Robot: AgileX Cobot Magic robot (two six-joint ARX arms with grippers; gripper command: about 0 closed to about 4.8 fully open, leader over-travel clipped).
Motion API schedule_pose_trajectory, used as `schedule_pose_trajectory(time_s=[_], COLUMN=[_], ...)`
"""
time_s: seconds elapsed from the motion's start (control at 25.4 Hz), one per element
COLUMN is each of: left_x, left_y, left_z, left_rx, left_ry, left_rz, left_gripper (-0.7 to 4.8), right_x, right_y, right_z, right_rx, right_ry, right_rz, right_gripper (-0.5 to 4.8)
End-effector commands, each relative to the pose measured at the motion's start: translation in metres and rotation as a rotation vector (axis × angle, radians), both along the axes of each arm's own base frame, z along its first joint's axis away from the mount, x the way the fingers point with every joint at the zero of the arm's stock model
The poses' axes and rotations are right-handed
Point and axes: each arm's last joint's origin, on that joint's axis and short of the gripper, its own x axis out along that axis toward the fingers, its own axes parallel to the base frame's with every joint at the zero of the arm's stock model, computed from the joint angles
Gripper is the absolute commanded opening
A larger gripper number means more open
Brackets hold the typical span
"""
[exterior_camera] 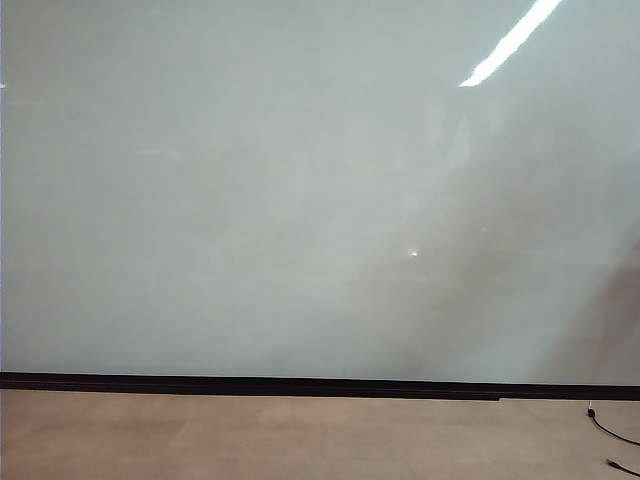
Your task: Pick up the pen on the shelf to the right of the whiteboard and draw a cross mark.
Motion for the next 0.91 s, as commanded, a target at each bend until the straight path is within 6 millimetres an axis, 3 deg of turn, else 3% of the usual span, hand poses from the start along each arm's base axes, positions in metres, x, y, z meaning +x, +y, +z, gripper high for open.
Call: schedule_pose_trajectory(time_s=[0.04, 0.91], left_x=[-0.0001, -0.0001], left_y=[-0.0001, -0.0001], left_z=[0.0012, 0.0012], left_rx=[0.004, 0.004], left_ry=[-0.005, -0.005], left_rz=[-0.004, -0.004], left_gripper=[-0.04, -0.04], right_x=[0.0005, 0.0022], right_y=[0.0003, 0.0024], right_z=[0.0032, -0.0011], right_rx=[-0.008, 0.002], right_ry=[-0.019, -0.004], right_rz=[0.008, 0.010], right_gripper=[2.41, 2.14])
